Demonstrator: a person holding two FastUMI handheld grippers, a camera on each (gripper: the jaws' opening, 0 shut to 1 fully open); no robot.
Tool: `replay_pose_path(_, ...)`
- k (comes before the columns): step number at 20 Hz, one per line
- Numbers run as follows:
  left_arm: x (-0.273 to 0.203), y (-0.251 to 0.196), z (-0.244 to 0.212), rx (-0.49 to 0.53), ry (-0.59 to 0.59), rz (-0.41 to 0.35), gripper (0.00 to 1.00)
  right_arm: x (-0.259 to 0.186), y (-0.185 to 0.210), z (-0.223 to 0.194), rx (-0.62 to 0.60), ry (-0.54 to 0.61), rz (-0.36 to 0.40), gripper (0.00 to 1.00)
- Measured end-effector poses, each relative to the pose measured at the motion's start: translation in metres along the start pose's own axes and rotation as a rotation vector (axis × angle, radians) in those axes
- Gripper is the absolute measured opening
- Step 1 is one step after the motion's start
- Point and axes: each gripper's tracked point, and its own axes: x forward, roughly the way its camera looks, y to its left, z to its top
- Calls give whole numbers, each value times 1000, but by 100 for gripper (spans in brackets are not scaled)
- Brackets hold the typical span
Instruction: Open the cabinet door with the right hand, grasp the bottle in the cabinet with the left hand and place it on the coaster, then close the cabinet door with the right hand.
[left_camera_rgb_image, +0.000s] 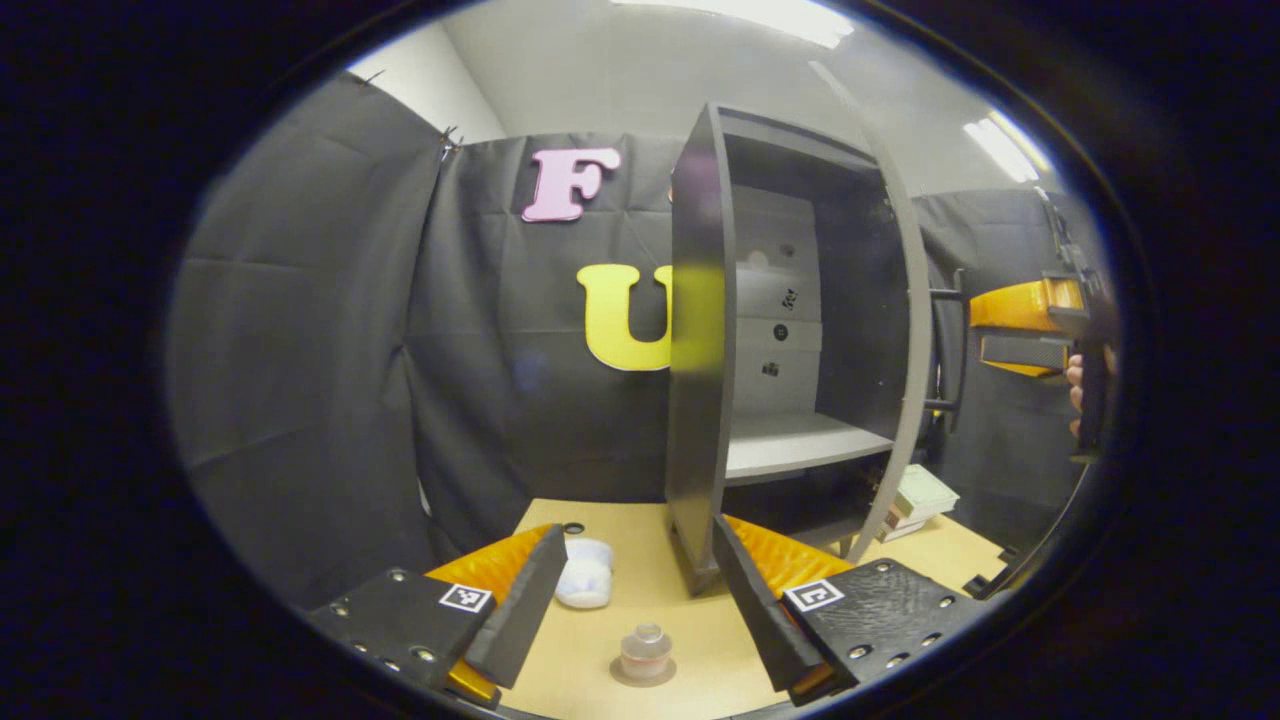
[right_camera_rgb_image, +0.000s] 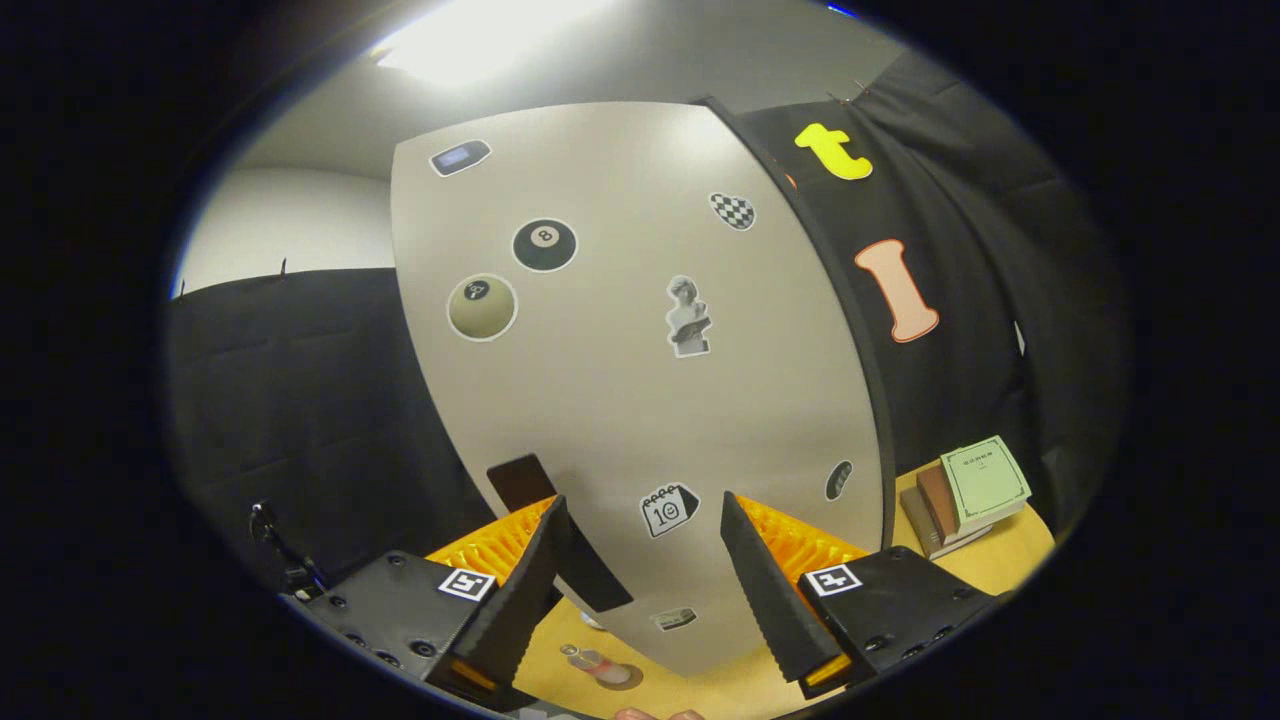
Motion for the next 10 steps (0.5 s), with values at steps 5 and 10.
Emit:
replay_pose_path(5, 1, 6, 6, 2, -16, 10, 90, -8, 0, -3, -95, -2, -23, 96)
replay_pose_path(10, -5, -1, 28, -2, -56, -17, 89, -34, -32, 10, -158, -33, -84, 96)
